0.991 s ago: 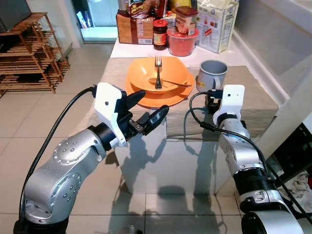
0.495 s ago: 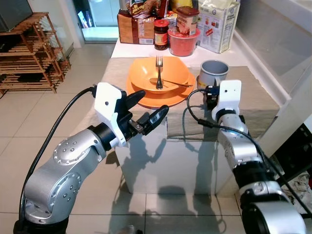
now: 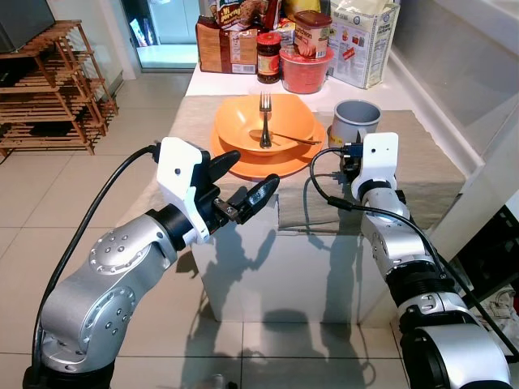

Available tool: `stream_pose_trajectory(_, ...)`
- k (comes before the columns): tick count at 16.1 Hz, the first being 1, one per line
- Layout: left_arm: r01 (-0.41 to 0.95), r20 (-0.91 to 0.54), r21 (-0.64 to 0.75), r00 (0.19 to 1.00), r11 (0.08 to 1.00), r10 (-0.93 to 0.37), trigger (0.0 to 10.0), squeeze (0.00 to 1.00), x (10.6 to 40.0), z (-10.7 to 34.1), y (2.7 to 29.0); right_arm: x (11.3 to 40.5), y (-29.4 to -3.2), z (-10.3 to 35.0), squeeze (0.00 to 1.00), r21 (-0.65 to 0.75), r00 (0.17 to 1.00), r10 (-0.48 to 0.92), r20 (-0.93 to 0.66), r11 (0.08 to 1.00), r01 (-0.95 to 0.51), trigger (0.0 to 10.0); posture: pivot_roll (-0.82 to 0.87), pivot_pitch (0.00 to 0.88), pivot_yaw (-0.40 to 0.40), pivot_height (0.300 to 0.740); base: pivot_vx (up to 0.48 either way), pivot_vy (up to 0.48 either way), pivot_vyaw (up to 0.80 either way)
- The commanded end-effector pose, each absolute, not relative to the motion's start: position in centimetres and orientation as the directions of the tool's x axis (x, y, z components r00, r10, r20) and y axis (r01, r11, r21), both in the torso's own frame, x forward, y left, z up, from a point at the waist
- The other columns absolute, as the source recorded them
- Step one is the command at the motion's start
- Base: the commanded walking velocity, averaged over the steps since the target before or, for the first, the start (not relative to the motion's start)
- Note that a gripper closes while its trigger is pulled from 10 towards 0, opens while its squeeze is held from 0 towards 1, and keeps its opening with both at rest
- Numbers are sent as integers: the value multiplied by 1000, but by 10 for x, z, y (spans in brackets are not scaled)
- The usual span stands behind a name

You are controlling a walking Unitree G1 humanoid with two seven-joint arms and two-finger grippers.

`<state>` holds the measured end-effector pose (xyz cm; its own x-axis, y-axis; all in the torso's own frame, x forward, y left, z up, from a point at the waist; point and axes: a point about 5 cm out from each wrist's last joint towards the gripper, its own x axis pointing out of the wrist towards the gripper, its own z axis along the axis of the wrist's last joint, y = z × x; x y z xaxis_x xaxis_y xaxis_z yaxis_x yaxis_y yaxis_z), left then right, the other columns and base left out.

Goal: Setting the table

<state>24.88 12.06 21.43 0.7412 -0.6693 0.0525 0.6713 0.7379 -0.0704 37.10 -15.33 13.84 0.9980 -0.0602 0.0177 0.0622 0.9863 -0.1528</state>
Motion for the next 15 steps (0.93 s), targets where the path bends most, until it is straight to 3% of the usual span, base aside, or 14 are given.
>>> stream_pose_trajectory(1, 676, 61, -69, 737, 734, -673, 10000, 0, 247, 218, 121, 374, -153, 143, 0, -152, 997, -64, 36, 986, 69, 0, 80, 0, 61, 740, 0, 0, 0)
stream_pose_trajectory(15, 672, 58, -73, 740, 737, -670, 10000, 0, 249, 217, 119, 373, -154, 141, 0, -152, 997, -64, 49, 986, 71, 0, 72, 0, 66, 740, 0, 0, 0)
